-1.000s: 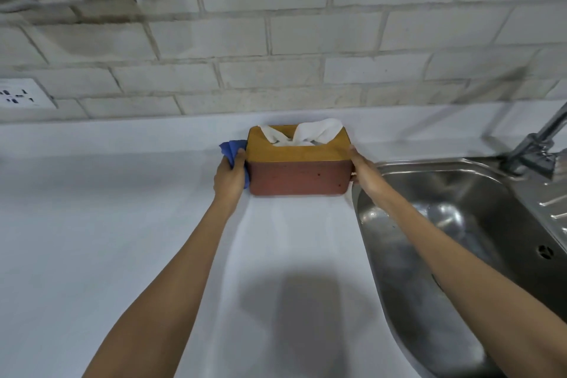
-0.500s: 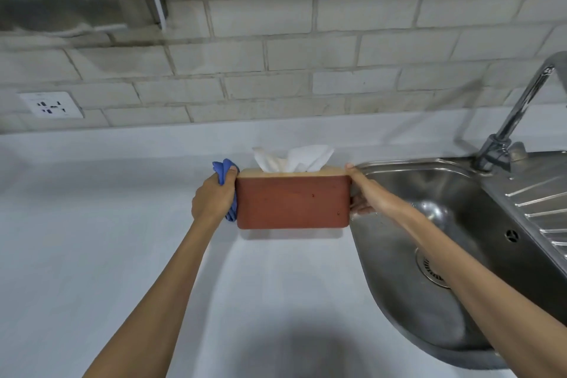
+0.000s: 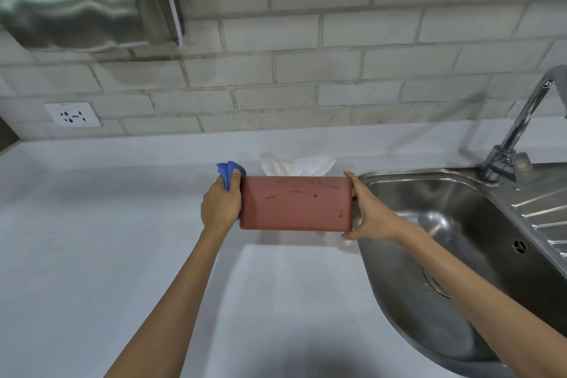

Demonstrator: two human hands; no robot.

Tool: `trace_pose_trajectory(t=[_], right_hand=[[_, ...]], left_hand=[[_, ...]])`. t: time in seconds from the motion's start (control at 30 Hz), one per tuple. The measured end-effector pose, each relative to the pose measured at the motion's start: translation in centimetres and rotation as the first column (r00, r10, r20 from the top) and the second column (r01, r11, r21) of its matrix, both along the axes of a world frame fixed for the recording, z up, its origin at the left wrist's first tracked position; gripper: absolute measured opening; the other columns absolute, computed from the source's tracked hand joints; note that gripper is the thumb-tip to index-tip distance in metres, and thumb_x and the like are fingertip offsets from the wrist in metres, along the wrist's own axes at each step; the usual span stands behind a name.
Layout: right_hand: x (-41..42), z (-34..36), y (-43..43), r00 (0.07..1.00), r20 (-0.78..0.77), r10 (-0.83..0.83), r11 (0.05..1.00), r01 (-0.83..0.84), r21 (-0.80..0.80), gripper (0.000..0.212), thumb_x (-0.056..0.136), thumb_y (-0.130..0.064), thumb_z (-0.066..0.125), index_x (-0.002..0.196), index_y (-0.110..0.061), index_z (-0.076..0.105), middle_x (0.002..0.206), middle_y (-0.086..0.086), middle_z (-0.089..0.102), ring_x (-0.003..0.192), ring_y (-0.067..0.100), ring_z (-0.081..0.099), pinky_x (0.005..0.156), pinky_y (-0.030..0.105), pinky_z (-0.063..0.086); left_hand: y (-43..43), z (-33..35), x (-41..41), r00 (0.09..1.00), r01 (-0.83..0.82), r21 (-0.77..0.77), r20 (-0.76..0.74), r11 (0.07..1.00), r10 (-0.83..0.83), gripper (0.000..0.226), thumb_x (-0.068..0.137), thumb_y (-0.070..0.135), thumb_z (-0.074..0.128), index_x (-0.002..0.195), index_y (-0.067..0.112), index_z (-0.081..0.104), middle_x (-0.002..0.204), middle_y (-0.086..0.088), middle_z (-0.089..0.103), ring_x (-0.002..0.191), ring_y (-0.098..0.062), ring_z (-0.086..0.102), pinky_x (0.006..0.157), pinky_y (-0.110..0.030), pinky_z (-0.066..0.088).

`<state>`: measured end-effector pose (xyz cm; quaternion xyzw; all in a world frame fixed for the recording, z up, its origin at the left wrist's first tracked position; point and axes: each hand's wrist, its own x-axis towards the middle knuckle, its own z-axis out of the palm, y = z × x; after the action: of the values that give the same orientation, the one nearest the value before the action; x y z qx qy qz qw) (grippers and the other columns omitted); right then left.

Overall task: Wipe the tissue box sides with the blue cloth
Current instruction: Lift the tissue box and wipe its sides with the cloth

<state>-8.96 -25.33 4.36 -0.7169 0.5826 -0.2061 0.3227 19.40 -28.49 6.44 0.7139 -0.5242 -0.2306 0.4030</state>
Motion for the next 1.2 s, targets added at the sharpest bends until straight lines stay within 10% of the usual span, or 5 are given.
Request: trace_pose_trajectory(t=[0.23, 0.37, 0.6, 0.97, 1.2], right_hand=[[0.1, -1.0, -1.5, 0.997, 0.082, 0.009, 0.996, -0.002, -0.094, 0.121, 0.050, -0.018, 0.085, 0.140, -0.036, 0.007, 0.124, -0.009, 0.046, 0.113, 0.012, 0.051, 0.087, 0.020, 0.042], [0.0, -1.0, -1.6, 0.994, 0.103, 0.020, 0.993, -0.008, -0.121, 0.115, 0.050, -0.018, 0.083, 0.136, -0.040, 0.010, 0.122, -0.007, 0.050, 0.112, 0.011, 0.052, 0.084, 0.019, 0.045], [0.0, -1.0, -1.9, 0.990, 0.139, 0.018, 0.990, 0.002, -0.141, 0.106, 0.049, -0.013, 0.081, 0.129, -0.042, 0.017, 0.117, -0.005, 0.053, 0.111, 0.012, 0.055, 0.084, 0.024, 0.050], [-0.3, -1.4, -2.7, 0.988, 0.149, 0.043, 0.986, -0.018, -0.164, 0.102, 0.048, -0.015, 0.081, 0.124, -0.044, 0.018, 0.112, -0.007, 0.055, 0.104, 0.006, 0.057, 0.075, 0.007, 0.046], [-0.4, -1.5, -3.0, 0.979, 0.202, 0.040, 0.989, -0.010, -0.147, 0.104, 0.047, -0.016, 0.083, 0.116, -0.060, 0.018, 0.119, -0.008, 0.053, 0.110, 0.003, 0.056, 0.081, 0.006, 0.046]], left_hand=[[2.5, -1.8, -0.8, 0.909, 0.108, -0.267, -0.363, 0.958, -0.204, 0.017, 0.096, 0.037, 0.047, 0.096, 0.024, 0.059, 0.097, 0.005, 0.057, 0.086, -0.009, 0.053, 0.078, -0.016, 0.044], [0.9, -0.1, -0.8, 0.831, -0.073, -0.164, -0.555, 0.984, -0.031, 0.037, 0.096, 0.044, 0.041, 0.071, 0.020, 0.053, 0.079, -0.001, 0.056, 0.072, -0.015, 0.052, 0.072, -0.026, 0.045], [-0.5, -0.3, -4.4, 0.991, -0.055, -0.101, 0.118, 0.993, 0.067, 0.063, 0.093, 0.047, 0.046, 0.147, 0.020, 0.027, 0.147, -0.017, 0.032, 0.135, -0.032, 0.030, 0.109, -0.048, 0.030], [4.0, -4.3, -2.8, 0.822, 0.228, -0.241, 0.567, 0.943, -0.054, 0.047, 0.091, 0.033, 0.043, 0.134, 0.016, 0.053, 0.135, -0.027, 0.050, 0.111, -0.047, 0.052, 0.072, -0.049, 0.057], [-1.3, -0.4, -5.4, 0.803, 0.158, -0.230, 0.595, 0.960, 0.011, 0.046, 0.096, 0.028, 0.045, 0.141, 0.019, 0.044, 0.144, -0.020, 0.043, 0.124, -0.042, 0.042, 0.094, -0.050, 0.043]])
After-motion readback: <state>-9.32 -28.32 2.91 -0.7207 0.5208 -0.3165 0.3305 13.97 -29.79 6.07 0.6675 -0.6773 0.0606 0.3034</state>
